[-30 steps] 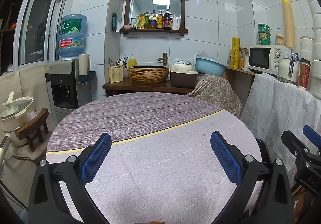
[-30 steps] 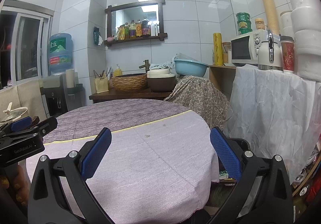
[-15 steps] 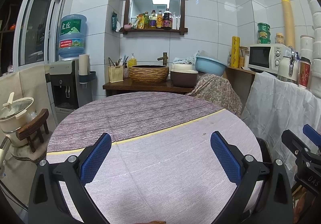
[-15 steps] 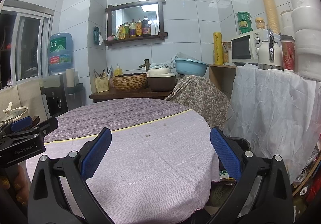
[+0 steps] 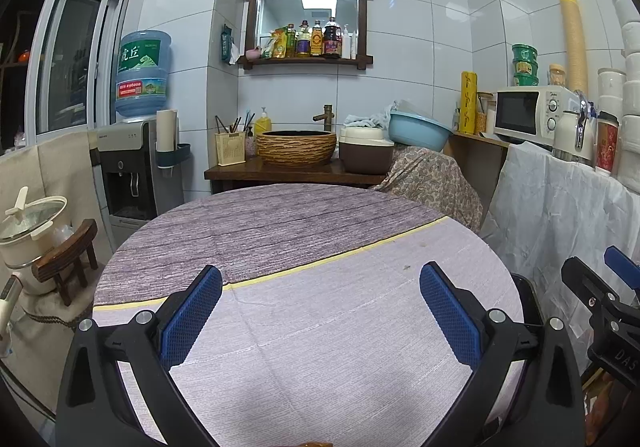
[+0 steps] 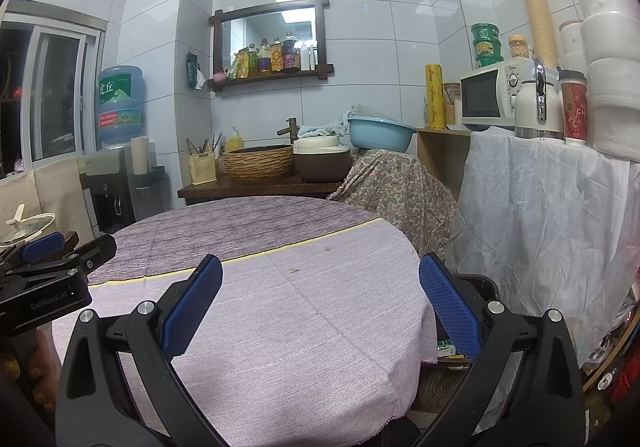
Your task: Collect trash
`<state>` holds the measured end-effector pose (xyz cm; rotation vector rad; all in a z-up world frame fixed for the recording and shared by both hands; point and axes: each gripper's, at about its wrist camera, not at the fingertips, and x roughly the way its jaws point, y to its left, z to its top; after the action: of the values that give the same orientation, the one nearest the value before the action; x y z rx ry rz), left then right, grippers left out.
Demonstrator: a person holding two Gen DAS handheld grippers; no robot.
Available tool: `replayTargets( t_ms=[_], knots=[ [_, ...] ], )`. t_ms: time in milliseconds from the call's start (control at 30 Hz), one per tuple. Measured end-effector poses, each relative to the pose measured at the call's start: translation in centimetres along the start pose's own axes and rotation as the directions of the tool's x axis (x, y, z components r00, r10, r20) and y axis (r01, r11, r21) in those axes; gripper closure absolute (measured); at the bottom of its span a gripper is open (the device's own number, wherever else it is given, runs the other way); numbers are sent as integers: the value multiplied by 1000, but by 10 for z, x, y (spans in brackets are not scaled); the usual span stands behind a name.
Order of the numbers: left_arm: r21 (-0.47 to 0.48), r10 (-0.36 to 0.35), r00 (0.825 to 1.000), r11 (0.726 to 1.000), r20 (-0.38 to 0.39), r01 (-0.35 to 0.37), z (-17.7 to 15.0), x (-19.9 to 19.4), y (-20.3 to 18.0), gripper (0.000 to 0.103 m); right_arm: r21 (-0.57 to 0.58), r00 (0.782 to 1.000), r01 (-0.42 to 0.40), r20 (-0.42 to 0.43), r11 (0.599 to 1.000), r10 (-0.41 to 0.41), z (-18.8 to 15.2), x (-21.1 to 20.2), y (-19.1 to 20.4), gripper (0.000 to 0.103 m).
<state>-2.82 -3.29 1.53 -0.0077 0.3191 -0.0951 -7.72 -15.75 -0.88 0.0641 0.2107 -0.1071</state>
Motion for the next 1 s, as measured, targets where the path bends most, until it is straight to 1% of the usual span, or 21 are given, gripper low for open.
replayTargets(
  t_ms=[300,1000],
  knots=[
    [17,3,1000,1000,6,-3,0,-1,-1,5,1,1000,0,-1,1000,0,-1,0,0,6],
    [15,-2,1000,1000,-2,2,2,0,1,5,2,1000,0,-3,1000,0,-1,0,1,6]
  ],
)
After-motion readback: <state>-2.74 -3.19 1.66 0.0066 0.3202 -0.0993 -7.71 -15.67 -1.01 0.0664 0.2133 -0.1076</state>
